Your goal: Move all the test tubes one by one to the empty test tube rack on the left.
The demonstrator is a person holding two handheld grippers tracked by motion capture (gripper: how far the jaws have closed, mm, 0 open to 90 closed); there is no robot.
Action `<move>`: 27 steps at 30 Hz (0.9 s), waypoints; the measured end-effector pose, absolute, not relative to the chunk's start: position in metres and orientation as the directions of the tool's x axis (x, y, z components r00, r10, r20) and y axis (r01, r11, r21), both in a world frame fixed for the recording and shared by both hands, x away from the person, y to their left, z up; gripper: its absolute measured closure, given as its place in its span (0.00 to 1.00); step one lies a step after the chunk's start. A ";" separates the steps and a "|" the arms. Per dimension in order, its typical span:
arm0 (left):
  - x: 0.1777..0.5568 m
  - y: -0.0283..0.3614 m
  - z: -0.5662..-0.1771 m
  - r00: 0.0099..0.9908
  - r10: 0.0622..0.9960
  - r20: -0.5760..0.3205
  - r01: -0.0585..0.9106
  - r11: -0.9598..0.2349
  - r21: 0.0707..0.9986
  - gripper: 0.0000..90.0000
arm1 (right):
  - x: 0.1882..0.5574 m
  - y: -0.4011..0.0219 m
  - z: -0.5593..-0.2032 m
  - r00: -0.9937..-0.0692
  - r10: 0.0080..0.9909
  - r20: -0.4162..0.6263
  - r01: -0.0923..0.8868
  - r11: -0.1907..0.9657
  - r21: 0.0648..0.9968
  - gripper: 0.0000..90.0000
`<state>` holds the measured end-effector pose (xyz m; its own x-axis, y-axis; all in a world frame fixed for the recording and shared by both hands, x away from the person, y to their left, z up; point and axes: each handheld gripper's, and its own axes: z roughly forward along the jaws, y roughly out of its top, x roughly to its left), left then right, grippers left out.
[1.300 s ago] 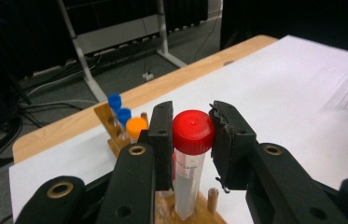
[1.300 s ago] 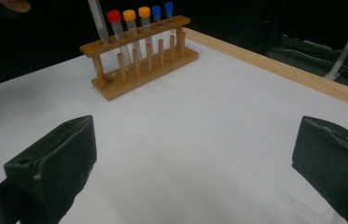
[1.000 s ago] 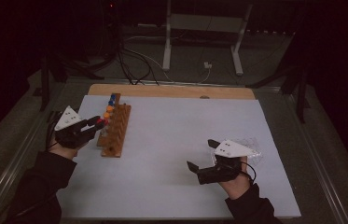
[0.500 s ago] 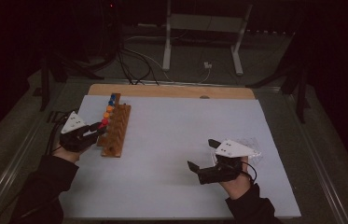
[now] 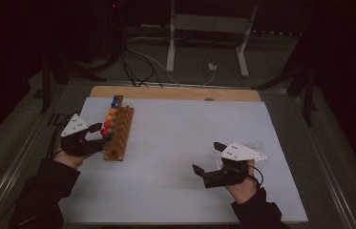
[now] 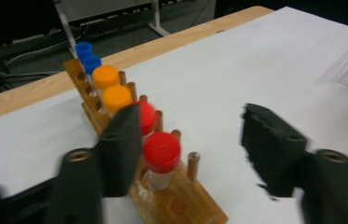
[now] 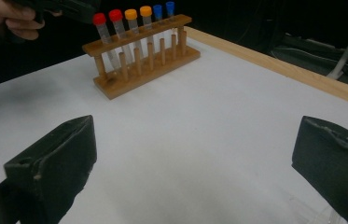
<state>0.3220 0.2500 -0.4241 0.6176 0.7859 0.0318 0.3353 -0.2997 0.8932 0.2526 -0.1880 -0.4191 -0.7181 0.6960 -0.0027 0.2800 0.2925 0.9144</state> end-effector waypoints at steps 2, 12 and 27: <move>0.319 0.245 -0.420 0.627 0.779 0.028 0.329 -0.297 0.896 0.30 | 0.252 -0.188 -0.419 -0.719 0.696 -0.001 0.280 0.290 0.915 0.00; 0.299 0.216 -0.415 0.702 0.712 -0.009 0.309 -0.294 0.905 0.09 | 0.253 -0.190 -0.420 -0.718 0.696 0.004 0.284 0.288 0.915 0.00; 0.274 0.193 -0.444 0.790 0.604 -0.103 0.330 -0.277 0.903 0.01 | 0.253 -0.191 -0.420 -0.718 0.696 0.007 0.284 0.283 0.916 0.00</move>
